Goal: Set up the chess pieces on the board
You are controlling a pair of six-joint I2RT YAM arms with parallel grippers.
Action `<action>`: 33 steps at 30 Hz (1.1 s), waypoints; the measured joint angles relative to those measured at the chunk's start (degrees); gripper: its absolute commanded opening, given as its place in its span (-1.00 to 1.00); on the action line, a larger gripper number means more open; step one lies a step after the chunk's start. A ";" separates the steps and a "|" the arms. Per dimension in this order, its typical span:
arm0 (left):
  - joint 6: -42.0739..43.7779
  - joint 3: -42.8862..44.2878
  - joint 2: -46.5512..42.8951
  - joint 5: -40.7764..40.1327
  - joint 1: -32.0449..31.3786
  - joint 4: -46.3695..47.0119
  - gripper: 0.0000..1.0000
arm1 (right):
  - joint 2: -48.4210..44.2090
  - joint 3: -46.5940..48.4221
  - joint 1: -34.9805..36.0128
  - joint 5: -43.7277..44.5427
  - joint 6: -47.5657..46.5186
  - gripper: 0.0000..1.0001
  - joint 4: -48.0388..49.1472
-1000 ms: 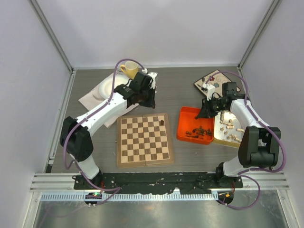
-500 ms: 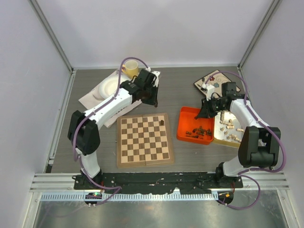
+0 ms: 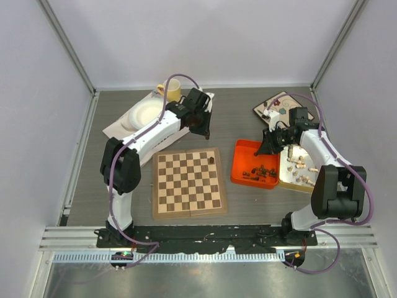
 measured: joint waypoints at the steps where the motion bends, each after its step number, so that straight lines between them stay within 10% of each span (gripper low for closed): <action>1: 0.07 0.57 0.66 0.28 0.00 -0.26 -1.00 | 0.00 0.00 0.02 0.09 0.00 -0.97 0.00; 33: -0.35 1.44 9.44 4.04 -1.99 -3.15 -0.99 | 0.00 0.00 0.02 0.33 -0.24 -0.98 -0.02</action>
